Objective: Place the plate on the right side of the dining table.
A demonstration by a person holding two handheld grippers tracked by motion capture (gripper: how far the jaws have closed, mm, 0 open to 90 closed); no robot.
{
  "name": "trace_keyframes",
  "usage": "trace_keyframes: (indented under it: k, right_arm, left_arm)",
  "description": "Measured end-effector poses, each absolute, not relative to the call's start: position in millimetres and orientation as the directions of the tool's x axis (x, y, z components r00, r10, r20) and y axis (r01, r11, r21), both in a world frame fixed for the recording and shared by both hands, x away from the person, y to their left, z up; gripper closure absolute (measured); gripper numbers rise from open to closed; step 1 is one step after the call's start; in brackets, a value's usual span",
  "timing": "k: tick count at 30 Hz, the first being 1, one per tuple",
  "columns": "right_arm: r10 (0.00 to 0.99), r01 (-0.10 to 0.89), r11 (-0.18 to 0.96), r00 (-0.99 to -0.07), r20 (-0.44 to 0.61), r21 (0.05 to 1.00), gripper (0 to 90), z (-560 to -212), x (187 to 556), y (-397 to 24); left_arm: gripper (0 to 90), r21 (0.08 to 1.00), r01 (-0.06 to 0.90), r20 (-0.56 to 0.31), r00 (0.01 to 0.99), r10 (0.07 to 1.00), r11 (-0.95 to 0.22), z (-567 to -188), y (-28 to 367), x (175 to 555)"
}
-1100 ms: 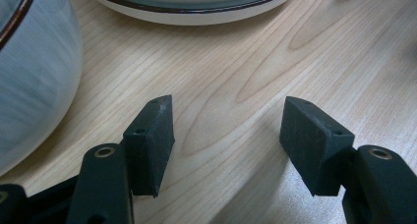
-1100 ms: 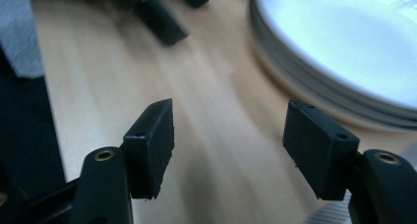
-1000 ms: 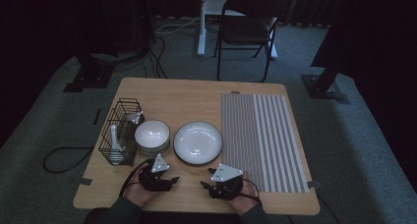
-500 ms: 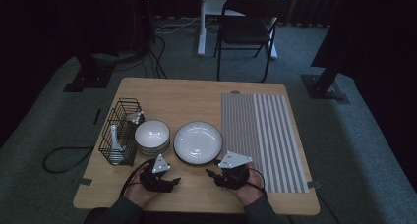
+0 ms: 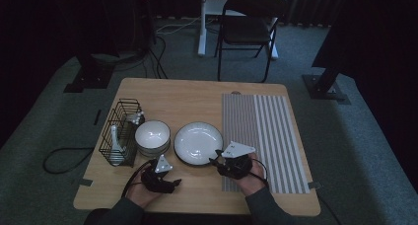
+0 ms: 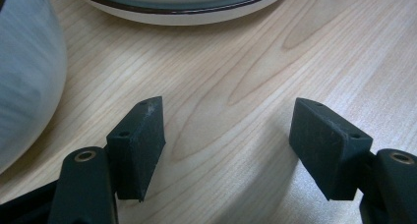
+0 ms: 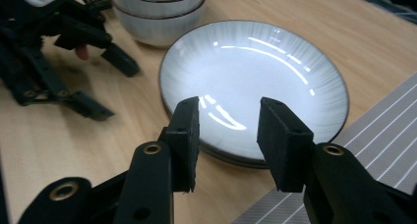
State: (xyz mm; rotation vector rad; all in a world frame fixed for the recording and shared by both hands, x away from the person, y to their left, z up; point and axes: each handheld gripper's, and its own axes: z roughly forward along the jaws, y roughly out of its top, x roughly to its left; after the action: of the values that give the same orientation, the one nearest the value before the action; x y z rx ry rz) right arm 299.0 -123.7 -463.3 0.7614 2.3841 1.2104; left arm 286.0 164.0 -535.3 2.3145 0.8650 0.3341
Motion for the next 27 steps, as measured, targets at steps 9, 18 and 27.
trace_keyframes:
  k: [9, 18, 27]
  right_arm:
    - [0.639, 0.281, 0.475, -0.762, -0.107, 0.834, 57.8, -461.4, 314.4, -122.8]
    - [0.659, 0.34, 0.46, -0.749, -0.06, 0.82, 59.2, -459.2, 333.8, -117.7]
    - [0.675, 0.343, 0.467, -0.734, -0.078, 0.815, 63.0, -456.8, 351.5, -114.3]
  left_arm:
    - [35.1, 0.672, 0.454, 0.06, 0.754, 0.654, -0.585, -526.0, 158.0, 280.9]
    - [37.7, 0.71, 0.421, 0.078, 0.749, 0.657, -0.564, -514.2, 158.3, 282.2]
    - [37.8, 0.723, 0.4, 0.092, 0.753, 0.651, -0.564, -508.6, 152.6, 288.6]
